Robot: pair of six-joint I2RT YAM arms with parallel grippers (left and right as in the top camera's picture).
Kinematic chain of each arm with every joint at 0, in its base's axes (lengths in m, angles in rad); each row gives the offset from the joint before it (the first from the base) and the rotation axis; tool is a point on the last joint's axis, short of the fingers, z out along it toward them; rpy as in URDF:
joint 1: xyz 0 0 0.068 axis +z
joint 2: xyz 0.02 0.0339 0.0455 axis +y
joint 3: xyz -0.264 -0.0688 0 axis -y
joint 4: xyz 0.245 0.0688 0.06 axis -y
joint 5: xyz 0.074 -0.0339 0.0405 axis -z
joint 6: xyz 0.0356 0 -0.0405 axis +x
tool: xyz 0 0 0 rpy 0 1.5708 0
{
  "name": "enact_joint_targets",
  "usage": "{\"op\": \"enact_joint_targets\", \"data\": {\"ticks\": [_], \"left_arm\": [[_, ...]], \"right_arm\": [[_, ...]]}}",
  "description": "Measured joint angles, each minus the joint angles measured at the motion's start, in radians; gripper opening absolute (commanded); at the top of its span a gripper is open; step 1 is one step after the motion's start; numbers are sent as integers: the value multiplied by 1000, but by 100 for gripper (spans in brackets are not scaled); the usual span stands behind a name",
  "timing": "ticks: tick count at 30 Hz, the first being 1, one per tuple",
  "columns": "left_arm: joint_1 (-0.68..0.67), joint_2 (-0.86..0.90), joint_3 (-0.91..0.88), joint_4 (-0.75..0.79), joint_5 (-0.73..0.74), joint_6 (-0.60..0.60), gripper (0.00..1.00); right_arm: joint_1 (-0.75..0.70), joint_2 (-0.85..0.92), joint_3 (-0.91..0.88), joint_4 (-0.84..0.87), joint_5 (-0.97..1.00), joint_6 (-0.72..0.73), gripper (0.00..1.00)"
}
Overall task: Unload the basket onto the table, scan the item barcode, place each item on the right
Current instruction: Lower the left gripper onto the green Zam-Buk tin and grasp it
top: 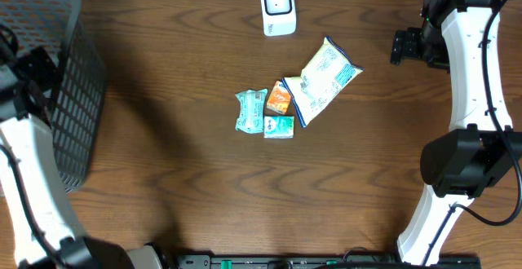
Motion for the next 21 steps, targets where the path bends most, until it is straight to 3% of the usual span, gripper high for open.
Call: {"op": "enact_joint_targets", "data": {"ticks": [12, 21], "left_arm": [[69, 217, 10, 18, -18, 182, 99], [129, 313, 10, 52, -18, 220, 98]], "right_arm": [[0, 0, 0, 0, 0, 0, 99], [0, 0, 0, 1, 0, 0, 99]]}}
